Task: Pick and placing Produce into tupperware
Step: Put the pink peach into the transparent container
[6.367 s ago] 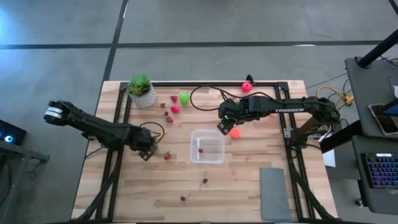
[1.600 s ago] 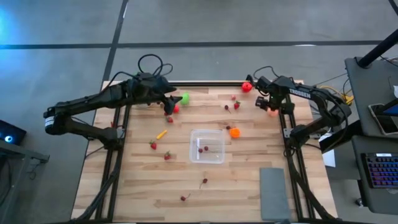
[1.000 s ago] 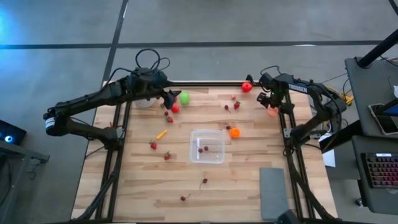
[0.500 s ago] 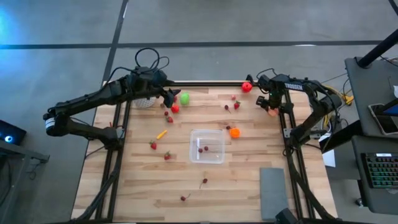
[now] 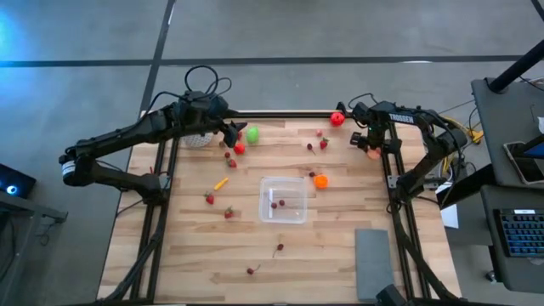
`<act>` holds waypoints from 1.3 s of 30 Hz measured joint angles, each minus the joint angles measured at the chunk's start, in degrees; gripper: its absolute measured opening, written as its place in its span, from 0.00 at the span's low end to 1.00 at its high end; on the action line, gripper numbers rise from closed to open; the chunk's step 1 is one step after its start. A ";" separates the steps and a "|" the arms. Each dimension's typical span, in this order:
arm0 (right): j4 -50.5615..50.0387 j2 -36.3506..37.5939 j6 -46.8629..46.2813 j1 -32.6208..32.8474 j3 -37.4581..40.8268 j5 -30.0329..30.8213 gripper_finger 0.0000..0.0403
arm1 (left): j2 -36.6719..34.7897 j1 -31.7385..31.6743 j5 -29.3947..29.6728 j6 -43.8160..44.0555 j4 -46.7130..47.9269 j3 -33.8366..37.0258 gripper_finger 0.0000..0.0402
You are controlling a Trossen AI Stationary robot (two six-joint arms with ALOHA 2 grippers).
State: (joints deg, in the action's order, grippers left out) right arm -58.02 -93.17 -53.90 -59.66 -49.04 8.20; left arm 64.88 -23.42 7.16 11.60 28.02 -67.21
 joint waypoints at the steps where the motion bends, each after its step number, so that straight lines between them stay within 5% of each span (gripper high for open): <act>1: -0.03 0.03 0.12 0.00 -0.01 -0.49 0.65 | 0.00 0.00 0.00 0.00 0.01 -0.01 0.61; 19: -0.18 9.66 0.23 7.33 0.00 -10.99 0.61 | 0.20 -0.11 0.20 -0.46 -0.53 0.04 0.61; 25: 2.28 13.89 -4.69 19.68 -0.75 -16.82 0.61 | 0.20 -0.22 0.48 -1.76 -0.02 0.06 0.61; 31: 14.90 15.97 -11.96 37.19 -4.68 -17.47 0.62 | 0.22 -0.26 2.17 -4.95 4.12 0.10 0.61; 39: 27.30 7.48 -6.82 52.49 -11.75 -15.27 0.62 | -0.55 -0.24 2.14 -5.01 9.13 0.10 0.61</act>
State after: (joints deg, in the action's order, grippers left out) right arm -30.72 -85.69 -60.72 -7.17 -60.78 -7.06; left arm 64.33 -23.66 9.30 6.58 37.15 -67.11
